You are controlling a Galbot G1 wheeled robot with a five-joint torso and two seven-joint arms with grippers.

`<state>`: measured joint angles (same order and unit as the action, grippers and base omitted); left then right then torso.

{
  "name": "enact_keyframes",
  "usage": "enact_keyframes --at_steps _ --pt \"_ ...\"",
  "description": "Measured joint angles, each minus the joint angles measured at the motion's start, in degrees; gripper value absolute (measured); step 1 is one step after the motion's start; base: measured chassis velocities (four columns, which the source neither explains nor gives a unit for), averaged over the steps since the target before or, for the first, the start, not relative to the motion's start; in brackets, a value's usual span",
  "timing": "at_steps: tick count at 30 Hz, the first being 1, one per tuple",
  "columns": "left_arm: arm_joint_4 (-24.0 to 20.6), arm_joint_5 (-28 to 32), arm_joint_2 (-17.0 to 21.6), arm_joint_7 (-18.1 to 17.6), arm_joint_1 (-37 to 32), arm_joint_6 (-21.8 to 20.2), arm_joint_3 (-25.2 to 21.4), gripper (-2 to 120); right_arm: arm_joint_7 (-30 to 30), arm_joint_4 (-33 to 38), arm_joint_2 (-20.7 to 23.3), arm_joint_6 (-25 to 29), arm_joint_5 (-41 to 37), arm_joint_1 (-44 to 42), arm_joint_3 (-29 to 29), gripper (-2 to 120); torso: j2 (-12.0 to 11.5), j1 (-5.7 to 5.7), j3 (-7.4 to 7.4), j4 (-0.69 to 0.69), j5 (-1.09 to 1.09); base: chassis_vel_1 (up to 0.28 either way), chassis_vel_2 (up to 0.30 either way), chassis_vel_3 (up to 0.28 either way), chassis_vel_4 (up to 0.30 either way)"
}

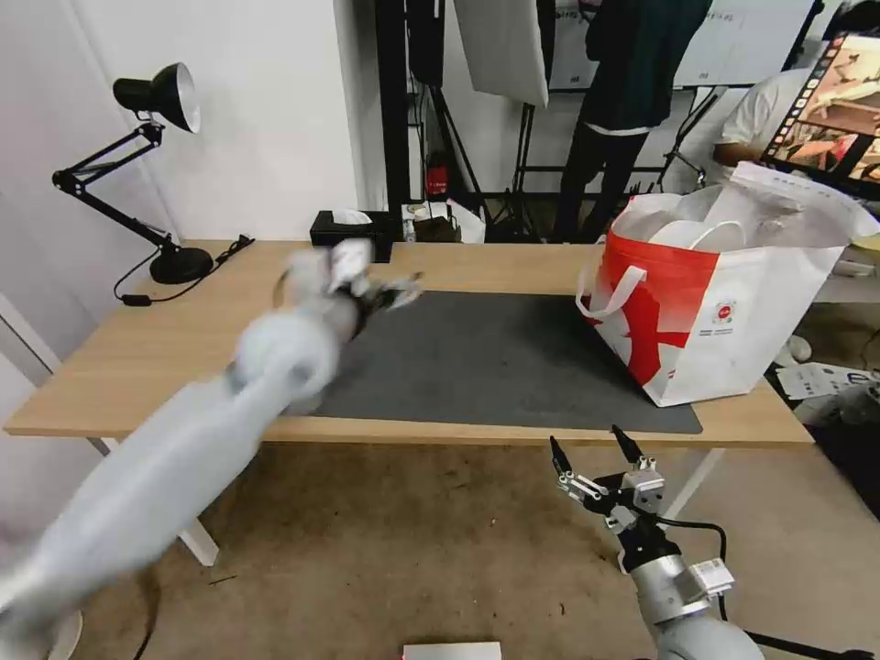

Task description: Pick up the trash from the table and place it into the takeout bag.

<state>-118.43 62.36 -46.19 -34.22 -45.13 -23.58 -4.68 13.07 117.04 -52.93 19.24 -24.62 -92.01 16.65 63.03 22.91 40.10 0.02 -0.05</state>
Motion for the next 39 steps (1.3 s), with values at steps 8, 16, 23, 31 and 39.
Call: enact_keyframes --at_steps 8,16,23,31,39 --pt "-7.31 -23.31 -4.18 3.87 -31.7 10.19 -18.65 100 0.0 0.0 0.0 0.0 0.0 0.0 0.0 100 0.0 0.0 0.0 -0.03 0.03 0.0 0.0 0.0 0.0" --pt "-4.29 -38.05 -12.14 13.51 -48.04 28.91 -25.62 100 -0.01 0.0 0.0 0.0 0.0 0.0 0.0 100 0.0 -0.01 0.0 -0.02 0.04 0.0 0.0 0.0 0.0" --pt "-0.48 -39.16 -13.68 16.59 -50.21 36.47 -24.42 100 -0.01 0.0 0.0 0.0 0.0 0.0 0.0 100 0.0 0.0 0.01 -0.02 0.05 0.0 0.0 0.0 0.0" --pt "-0.37 -38.79 -13.72 16.59 -49.77 36.41 -24.1 100 -0.01 0.0 0.0 0.01 0.0 0.0 0.0 100 0.0 0.01 0.01 -0.03 0.05 0.0 0.0 0.0 0.0" --pt "-0.35 -38.58 -13.7 16.48 -49.47 36.07 -23.95 100 -0.01 0.0 0.0 0.01 0.0 0.0 0.0 100 0.0 0.01 0.01 -0.02 0.05 0.0 0.0 0.0 0.0"
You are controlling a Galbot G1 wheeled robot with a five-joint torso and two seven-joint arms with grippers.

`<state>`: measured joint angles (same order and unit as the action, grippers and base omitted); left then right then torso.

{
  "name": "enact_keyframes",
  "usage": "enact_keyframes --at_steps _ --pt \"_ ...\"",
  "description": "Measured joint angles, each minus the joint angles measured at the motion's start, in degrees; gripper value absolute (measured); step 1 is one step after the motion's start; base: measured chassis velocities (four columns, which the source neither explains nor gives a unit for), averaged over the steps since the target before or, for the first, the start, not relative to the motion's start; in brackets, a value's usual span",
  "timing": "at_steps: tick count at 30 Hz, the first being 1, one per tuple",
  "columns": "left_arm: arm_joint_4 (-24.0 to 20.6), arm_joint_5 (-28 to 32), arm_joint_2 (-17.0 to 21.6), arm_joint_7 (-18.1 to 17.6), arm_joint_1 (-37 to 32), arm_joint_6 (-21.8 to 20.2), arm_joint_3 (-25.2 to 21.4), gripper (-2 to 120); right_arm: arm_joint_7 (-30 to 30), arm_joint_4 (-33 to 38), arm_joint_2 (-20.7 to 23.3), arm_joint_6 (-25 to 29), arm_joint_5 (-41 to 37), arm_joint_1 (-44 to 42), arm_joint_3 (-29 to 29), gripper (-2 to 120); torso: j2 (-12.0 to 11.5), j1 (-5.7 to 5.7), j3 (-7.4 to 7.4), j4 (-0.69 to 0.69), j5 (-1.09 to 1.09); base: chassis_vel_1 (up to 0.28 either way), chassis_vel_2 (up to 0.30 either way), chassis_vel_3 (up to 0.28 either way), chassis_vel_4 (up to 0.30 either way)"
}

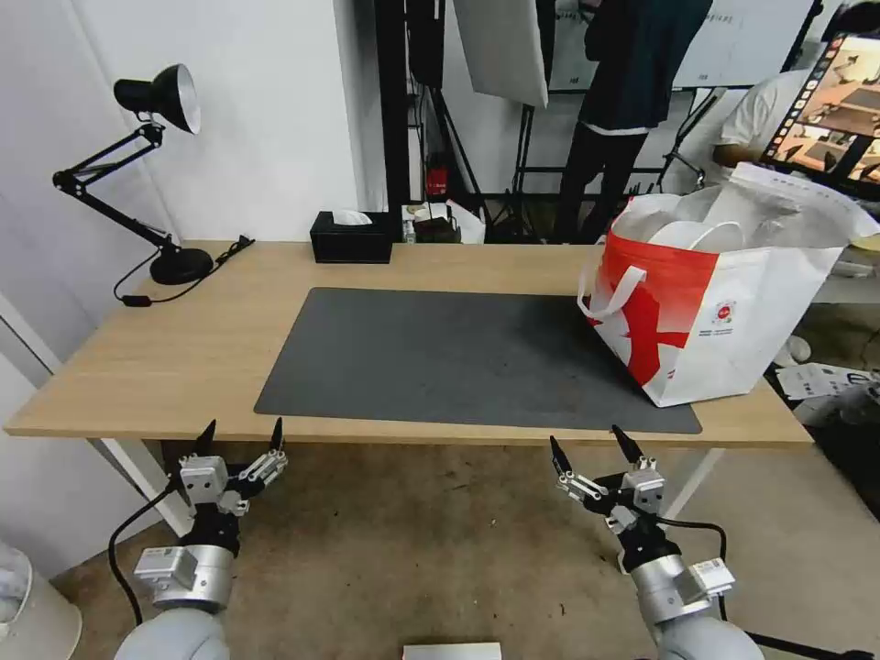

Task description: Pick up the trash from the table and place it into the takeout bag.

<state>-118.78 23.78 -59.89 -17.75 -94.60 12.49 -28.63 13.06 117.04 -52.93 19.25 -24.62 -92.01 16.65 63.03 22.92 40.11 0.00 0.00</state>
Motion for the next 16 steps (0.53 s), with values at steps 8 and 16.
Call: enact_keyframes --at_steps 8,16 --pt "0.0 0.1 0.02 -0.09 0.14 -0.16 0.08 100 0.0 0.0 0.0 0.0 0.0 0.0 0.0 100 0.0 0.0 0.0 0.0 0.0 0.0 0.0 0.0 0.0" --pt "0.0 0.15 0.05 -0.14 0.21 -0.25 0.11 100 0.0 0.0 0.0 0.0 0.0 0.0 0.0 100 0.0 0.0 0.0 0.0 0.0 0.0 0.0 0.0 0.0"
